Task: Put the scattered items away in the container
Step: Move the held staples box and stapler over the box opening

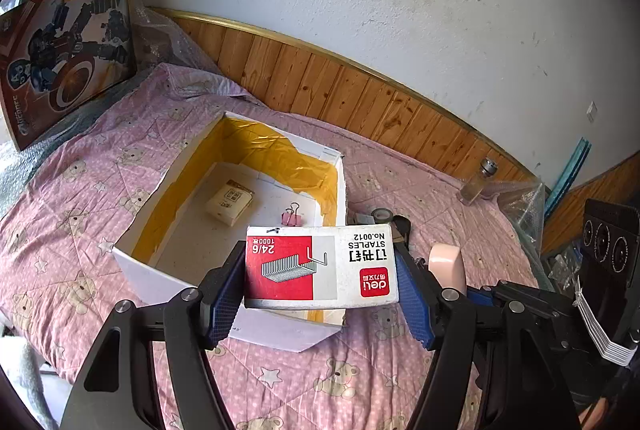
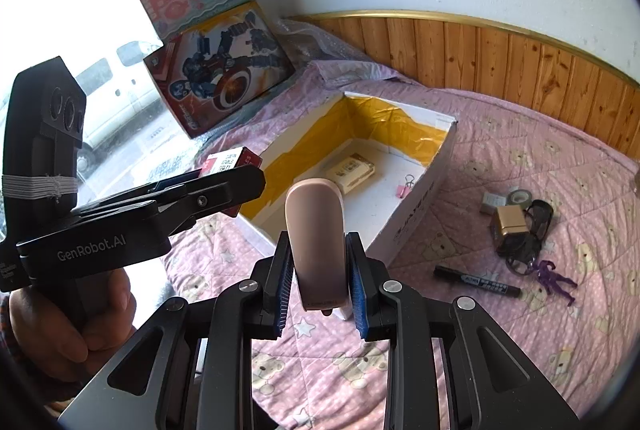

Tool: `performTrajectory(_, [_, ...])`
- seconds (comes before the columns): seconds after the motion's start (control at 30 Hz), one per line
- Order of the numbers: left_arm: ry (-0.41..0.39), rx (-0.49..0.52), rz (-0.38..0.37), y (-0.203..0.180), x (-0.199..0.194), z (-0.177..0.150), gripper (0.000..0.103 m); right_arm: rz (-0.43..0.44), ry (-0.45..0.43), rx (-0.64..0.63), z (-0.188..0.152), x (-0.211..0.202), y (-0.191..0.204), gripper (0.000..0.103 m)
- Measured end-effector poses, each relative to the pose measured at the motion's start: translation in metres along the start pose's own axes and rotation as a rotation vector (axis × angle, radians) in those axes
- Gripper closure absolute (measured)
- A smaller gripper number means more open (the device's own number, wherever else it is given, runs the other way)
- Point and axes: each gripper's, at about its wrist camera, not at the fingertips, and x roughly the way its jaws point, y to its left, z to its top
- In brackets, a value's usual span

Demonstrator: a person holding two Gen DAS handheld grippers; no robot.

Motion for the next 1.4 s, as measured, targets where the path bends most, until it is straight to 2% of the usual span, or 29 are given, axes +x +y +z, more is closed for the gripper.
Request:
performTrajectory(0.57, [0.096,-0.038,0.028,0.012,0.049,0.021,0.034,-0.011,0.043,-0.013,0.044,0.037,-0.034,0.076])
performTrajectory(1.03, [0.19,-0.097,0.033,0.02,0.098,0.036,0.034,-0.015,0.091,-0.051,0.087,0.082,-0.059,0.076])
performTrajectory(1.27, [0.232,-0.161,0.036,0.031,0.122,0.045,0.034,-0.021,0.128,-0.086,0.109,0.112,-0.07,0.076])
performTrajectory(1.4, [0.267,-0.241,0.038,0.042,0.135,0.046,0.034,-0.02,0.162,-0.109,0.118,0.132,-0.075,0.076])
